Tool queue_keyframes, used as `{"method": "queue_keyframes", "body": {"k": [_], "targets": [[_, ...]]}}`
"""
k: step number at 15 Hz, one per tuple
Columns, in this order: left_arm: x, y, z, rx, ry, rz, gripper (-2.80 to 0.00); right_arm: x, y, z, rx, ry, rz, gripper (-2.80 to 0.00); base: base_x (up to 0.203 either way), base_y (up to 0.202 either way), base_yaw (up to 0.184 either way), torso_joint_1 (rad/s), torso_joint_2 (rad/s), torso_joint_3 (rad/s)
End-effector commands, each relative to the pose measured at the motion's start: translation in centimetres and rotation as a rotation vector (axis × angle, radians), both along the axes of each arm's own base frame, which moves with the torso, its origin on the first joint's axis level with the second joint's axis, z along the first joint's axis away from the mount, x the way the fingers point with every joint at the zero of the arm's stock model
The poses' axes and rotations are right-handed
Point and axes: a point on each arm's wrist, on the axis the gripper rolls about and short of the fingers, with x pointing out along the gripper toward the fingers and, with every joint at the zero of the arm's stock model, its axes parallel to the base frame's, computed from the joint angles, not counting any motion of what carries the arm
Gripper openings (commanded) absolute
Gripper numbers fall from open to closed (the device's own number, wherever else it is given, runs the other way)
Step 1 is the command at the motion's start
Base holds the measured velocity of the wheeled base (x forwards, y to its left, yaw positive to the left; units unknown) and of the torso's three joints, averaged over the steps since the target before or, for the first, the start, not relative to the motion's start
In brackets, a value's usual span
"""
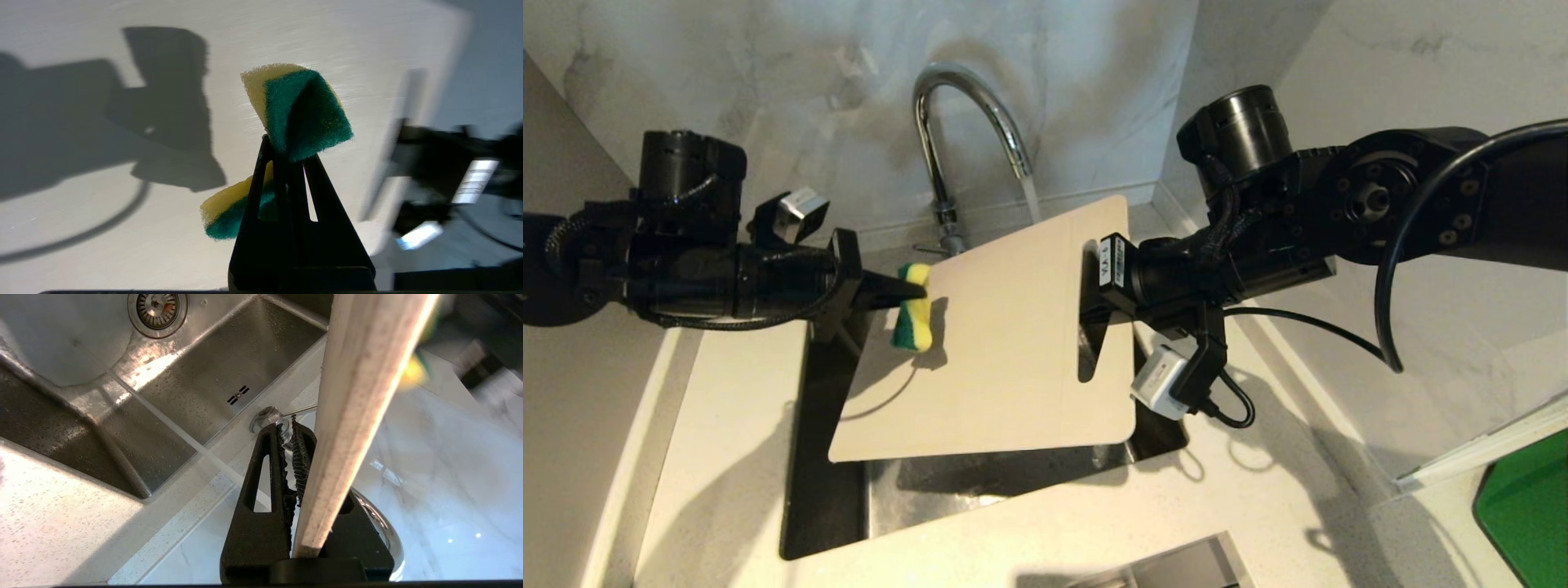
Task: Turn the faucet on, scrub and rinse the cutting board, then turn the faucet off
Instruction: Scrub the cutting board underwater
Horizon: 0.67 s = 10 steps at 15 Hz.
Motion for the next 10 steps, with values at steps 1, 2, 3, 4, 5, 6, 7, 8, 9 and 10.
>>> {"method": "queue_keyframes", "body": {"k": [1,2,3,4,5,6,7,8,9,10], "targets": [[-0.4,-2.8,3.1,-0.041,-0.076,-0.043,-2.80,-0.2,0.0,0.2,-0.005,-0.012,0.012,-2.80,0.000,0.000,0.000,0.000,0.00,0.000],[0.2,-3.9,3.5,-0.042,-0.090,-0.039,-2.80,-0.3,0.0,0.3,-0.003,-0.014,0.013,-2.80,0.000,0.000,0.000,0.000,0.00,0.000],[0.8,-4.9,3.7,-0.040,-0.096,-0.035,-2.80,-0.4,0.0,0.3,-0.003,-0.017,0.014,-2.80,0.000,0.000,0.000,0.000,0.00,0.000],[1.5,-5.7,3.8,-0.036,-0.094,-0.036,-2.80,-0.4,0.0,0.3,-0.003,-0.017,0.014,-2.80,0.000,0.000,0.000,0.000,0.00,0.000],[2.3,-6.5,3.6,-0.031,-0.085,-0.037,-2.80,-0.4,0.0,0.3,-0.003,-0.016,0.015,-2.80,0.000,0.000,0.000,0.000,0.00,0.000],[3.3,-7.1,2.8,-0.020,-0.067,-0.034,-2.80,-0.4,0.0,0.3,-0.003,-0.017,0.014,-2.80,0.000,0.000,0.000,0.000,0.00,0.000],[4.2,-7.5,2.0,-0.007,-0.050,-0.023,-2.80,-0.5,0.0,0.4,-0.001,-0.018,0.015,-2.80,0.000,0.000,0.000,0.000,0.00,0.000],[4.9,-7.5,1.2,0.007,-0.034,-0.005,-2.80,-0.6,-0.1,0.5,0.000,-0.021,0.015,-2.80,0.000,0.000,0.000,0.000,0.00,0.000],[5.2,-7.2,0.7,0.016,-0.019,0.008,-2.80,-0.7,-0.2,0.4,-0.003,-0.014,0.015,-2.80,0.000,0.000,0.000,0.000,0.00,0.000],[5.3,-6.9,0.3,0.024,-0.001,0.015,-2.80,-0.8,-0.2,0.2,-0.006,-0.009,0.016,-2.80,0.000,0.000,0.000,0.000,0.00,0.000]]}}
